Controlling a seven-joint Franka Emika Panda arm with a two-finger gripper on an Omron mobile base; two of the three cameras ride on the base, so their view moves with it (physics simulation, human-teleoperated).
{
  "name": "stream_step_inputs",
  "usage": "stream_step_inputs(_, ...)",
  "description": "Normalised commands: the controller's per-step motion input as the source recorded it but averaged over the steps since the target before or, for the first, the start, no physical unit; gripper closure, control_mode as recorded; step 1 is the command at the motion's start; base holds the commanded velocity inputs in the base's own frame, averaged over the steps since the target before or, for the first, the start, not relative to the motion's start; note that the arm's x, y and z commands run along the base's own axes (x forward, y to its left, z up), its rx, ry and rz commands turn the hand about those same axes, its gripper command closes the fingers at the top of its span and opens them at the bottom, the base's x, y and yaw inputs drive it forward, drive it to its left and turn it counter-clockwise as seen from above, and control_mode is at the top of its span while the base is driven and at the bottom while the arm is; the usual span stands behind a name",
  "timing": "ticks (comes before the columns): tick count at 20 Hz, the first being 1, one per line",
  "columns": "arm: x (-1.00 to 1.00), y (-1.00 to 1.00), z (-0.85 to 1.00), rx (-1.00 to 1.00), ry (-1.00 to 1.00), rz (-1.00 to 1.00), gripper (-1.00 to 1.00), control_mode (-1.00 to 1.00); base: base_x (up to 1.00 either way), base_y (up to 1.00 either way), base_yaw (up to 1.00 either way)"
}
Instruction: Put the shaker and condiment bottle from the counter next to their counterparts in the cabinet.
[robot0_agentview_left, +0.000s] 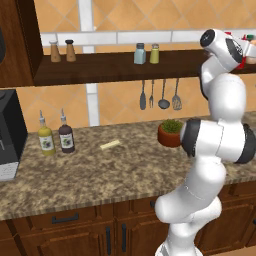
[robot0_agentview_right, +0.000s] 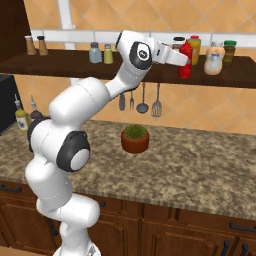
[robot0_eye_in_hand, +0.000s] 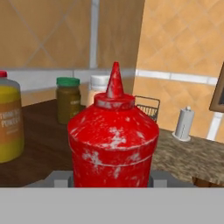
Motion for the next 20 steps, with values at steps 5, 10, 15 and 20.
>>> stream_step_inputs(5, 0.24, -0.20, -0.19, 0.00, 0.00, 0.00, 1.00, -1.00, 0.00, 0.00, 0.00)
stream_step_inputs(10, 0.32, -0.12, -0.08, 0.00, 0.00, 0.00, 1.00, -1.00, 0.00, 0.00, 0.00)
stream_step_inputs(15, 0.26, -0.08, -0.15, 0.00, 0.00, 0.00, 1.00, -1.00, 0.00, 0.00, 0.00)
stream_step_inputs(20, 0.28, -0.13, -0.18, 0.00, 0.00, 0.00, 1.00, -1.00, 0.00, 0.00, 0.00)
